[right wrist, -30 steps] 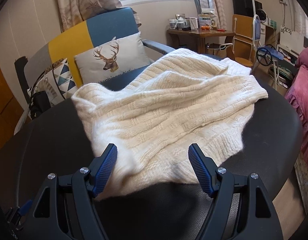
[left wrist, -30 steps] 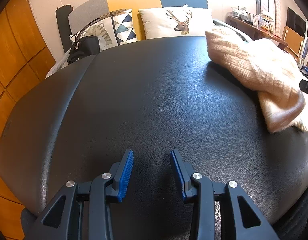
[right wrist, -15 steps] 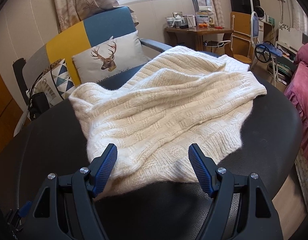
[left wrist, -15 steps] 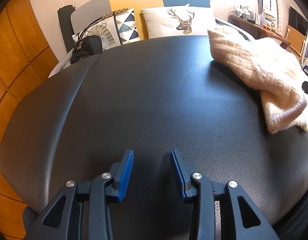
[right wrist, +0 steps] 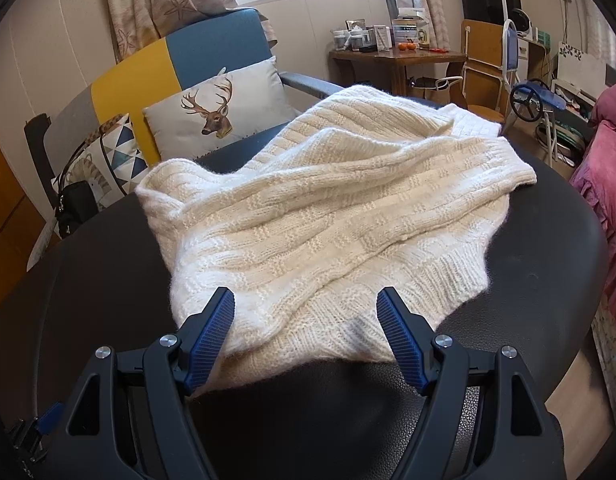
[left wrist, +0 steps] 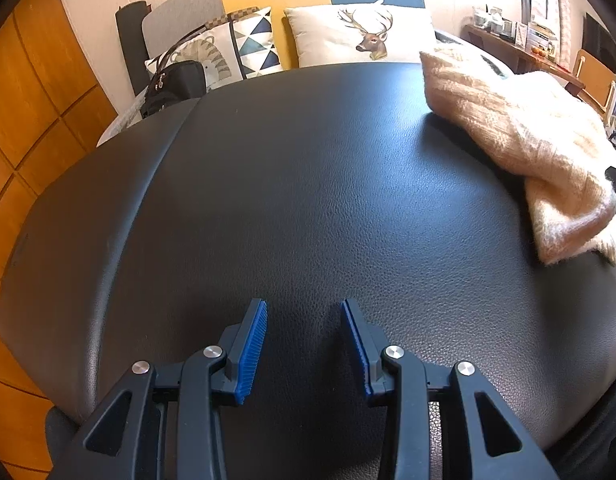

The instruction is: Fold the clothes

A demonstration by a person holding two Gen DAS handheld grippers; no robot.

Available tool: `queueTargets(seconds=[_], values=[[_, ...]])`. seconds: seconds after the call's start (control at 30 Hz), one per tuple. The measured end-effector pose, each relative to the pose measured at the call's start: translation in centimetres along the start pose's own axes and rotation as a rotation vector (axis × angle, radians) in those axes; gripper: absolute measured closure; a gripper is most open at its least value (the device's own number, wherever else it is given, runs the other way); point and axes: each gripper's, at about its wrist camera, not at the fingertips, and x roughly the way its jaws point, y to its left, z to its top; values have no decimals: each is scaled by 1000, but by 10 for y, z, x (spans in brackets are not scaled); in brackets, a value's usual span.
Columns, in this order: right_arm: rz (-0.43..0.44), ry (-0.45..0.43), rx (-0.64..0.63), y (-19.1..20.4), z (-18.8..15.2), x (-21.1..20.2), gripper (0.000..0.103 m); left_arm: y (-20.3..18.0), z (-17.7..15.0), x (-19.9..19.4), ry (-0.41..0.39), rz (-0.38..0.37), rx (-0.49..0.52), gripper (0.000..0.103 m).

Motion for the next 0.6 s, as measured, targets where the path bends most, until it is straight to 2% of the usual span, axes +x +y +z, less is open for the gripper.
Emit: queueTargets(seconds=[0.2,0.33,0.6], values=[[-4,-5,-10,2,5,4,26,-1,-1,2,8,6,3,64],[-29,-18,-10,2,24,16,26,0,-1,3,9,15,6,64],[-62,47,-91,3,60,36,26,-2,0,5,-3,15,20,64]])
